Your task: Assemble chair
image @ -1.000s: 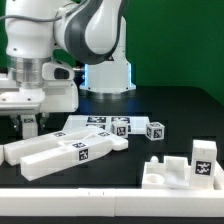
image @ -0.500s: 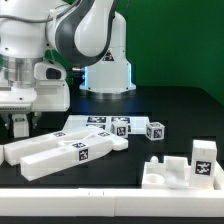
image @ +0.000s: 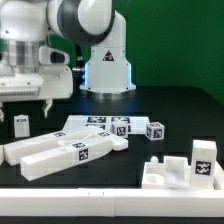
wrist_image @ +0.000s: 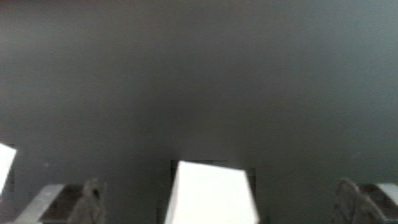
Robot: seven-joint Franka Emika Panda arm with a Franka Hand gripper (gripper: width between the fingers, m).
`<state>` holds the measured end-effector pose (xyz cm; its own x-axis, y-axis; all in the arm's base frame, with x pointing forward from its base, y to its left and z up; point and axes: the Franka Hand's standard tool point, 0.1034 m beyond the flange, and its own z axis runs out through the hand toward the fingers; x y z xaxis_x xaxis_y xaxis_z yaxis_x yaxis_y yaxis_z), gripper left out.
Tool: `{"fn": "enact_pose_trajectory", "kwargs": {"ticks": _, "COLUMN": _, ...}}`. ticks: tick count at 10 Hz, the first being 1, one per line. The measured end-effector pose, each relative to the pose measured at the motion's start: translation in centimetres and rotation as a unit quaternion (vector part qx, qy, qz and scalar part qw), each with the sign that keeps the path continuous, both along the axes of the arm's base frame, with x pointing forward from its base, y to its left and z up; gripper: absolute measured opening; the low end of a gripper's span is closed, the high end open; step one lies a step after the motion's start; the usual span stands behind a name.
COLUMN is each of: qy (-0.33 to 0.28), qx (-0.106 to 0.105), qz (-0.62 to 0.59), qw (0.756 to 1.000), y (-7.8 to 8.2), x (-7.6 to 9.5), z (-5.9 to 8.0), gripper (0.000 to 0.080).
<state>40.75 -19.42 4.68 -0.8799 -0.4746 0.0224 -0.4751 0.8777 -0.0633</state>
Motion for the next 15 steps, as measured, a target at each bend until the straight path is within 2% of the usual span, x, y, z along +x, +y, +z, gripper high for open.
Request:
{"fn": "enact_pose_trajectory", "kwargs": {"ticks": 1, "qy": -0.011, "qx": 0.014, "qz": 0.037, "qw": 0.999, "y": 0.7, "x": 1.0, "z": 1.5, "gripper": 0.0649}}
{"fn": "enact_pose_trajectory", "kwargs": {"ticks": 2, "qy": -0.01, "qx": 0.009, "qz": 0.104, "qw": 0.994, "y": 1.0, "x": 1.3, "z": 1.9, "gripper": 0.0649}}
{"fn": "enact_pose_trajectory", "kwargs": {"ticks": 3, "qy": 0.005, "qx": 0.004, "qz": 0.152, "qw": 0.988, "y": 1.7, "x": 0.3, "z": 0.9, "gripper": 0.0649}}
{"fn": "enact_pose_trajectory", "kwargs": {"ticks": 6, "qy": 0.009, "qx": 0.003, "qz": 0.238, "qw": 0.971, "y": 1.6, "x": 0.5, "z": 1.0, "gripper": 0.0649}}
{"fn": "enact_pose_trajectory", "kwargs": {"ticks": 8, "qy": 0.011, "qx": -0.002, "qz": 0.4, "qw": 0.917, "y": 1.7, "x": 1.3, "z": 1.5, "gripper": 0.0649}}
{"fn": "enact_pose_trajectory", "kwargs": {"ticks": 9, "qy": 0.014, "qx": -0.012, "qz": 0.496, "qw": 0.868, "y": 1.6, "x": 1.4, "z": 1.7, "gripper": 0.0649}}
{"fn": "enact_pose_trajectory", "kwargs": {"ticks": 10, "qy": 0.016, "qx": -0.022, "qz": 0.595, "qw": 0.804, "y": 1.7, "x": 1.1, "z": 1.6, "gripper": 0.0649}}
{"fn": "enact_pose_trajectory", "kwargs": {"ticks": 13, "qy": 0.035, "qx": -0.02, "qz": 0.691, "qw": 0.721, "y": 1.7, "x": 0.6, "z": 1.3, "gripper": 0.0649}}
{"fn": "enact_pose_trajectory", "kwargs": {"ticks": 14, "qy": 0.04, "qx": -0.021, "qz": 0.728, "qw": 0.684, "y": 1.7, "x": 0.6, "z": 1.3, "gripper": 0.0649}}
{"fn": "enact_pose_trajectory", "kwargs": {"ticks": 15, "qy": 0.047, "qx": -0.02, "qz": 0.787, "qw": 0.615, "y": 1.9, "x": 1.0, "z": 1.3, "gripper": 0.0649}}
